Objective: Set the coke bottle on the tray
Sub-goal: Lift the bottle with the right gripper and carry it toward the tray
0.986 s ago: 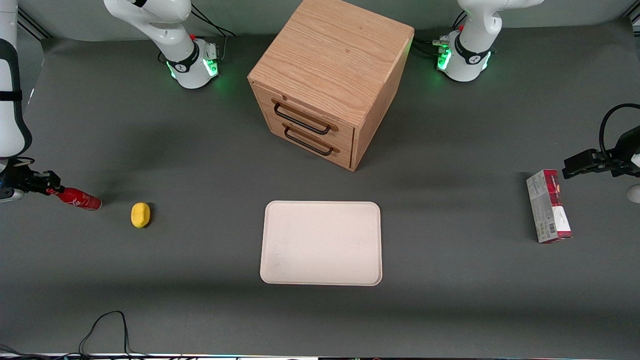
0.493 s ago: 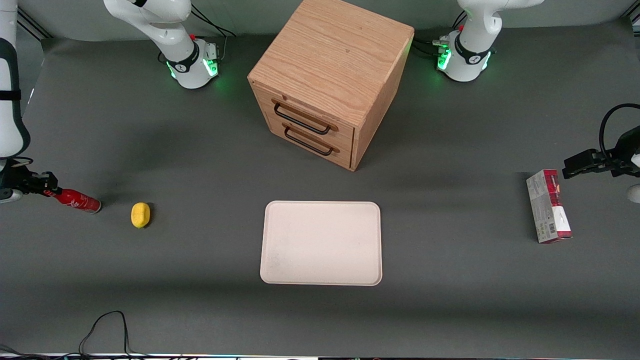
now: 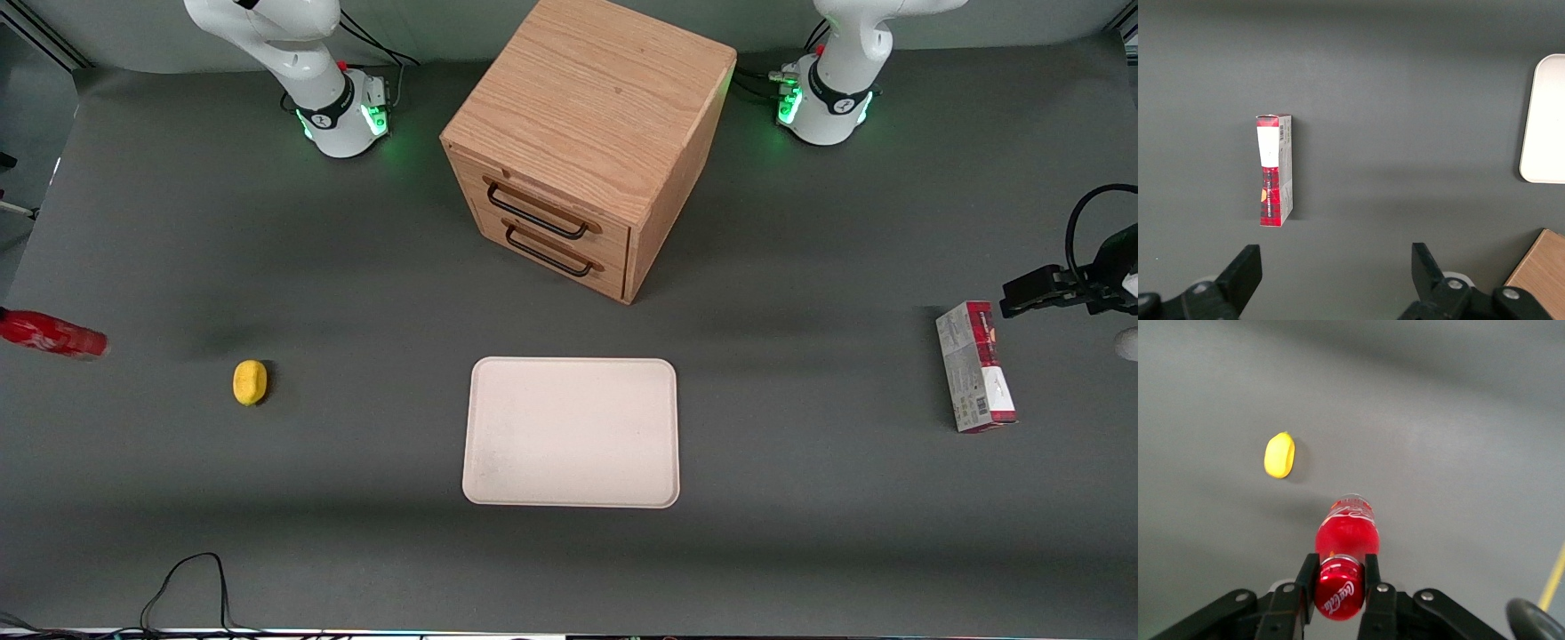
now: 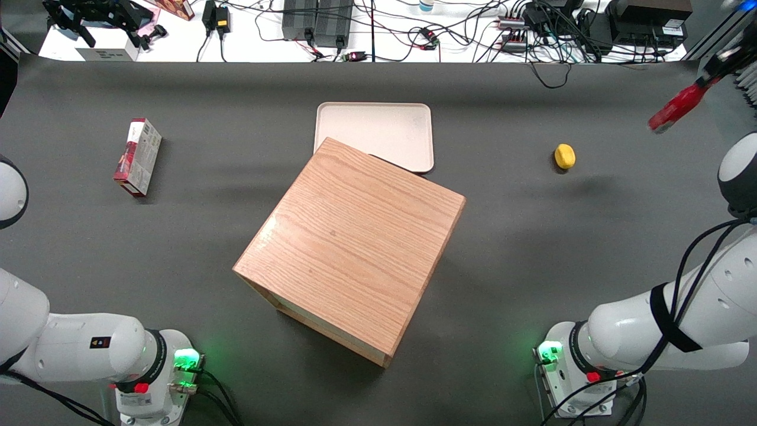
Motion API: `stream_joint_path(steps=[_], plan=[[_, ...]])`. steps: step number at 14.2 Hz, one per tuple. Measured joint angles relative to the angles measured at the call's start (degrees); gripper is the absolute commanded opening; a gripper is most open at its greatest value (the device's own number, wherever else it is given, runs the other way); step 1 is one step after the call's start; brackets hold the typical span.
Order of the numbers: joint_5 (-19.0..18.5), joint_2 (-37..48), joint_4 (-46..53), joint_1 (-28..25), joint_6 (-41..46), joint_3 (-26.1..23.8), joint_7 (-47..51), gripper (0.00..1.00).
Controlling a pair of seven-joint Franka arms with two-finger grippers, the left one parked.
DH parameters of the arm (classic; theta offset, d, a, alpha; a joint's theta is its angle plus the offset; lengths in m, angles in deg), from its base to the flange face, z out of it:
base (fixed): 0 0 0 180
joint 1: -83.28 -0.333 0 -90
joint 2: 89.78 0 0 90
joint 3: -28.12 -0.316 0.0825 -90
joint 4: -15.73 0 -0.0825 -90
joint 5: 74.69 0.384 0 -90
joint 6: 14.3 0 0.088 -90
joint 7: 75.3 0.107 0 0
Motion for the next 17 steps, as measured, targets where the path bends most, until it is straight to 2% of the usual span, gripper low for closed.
stream_joint_path(steps=[4,8,10,15,17], plan=[[-2.51,0.49,13.56,-0.04,12.59,0.12,0.58,0.1],[-2.73,0.23,17.13,-2.69,15.64,-0.3,2.85,0.1],[-2.75,-0.57,17.21,-8.15,15.65,-0.5,7.98,0.1],[-2.91,-3.44,19.28,-26.62,15.3,-1.39,26.67,0.1],[-2.95,-5.32,21.69,-31.52,15.15,-4.06,34.43,0.08]])
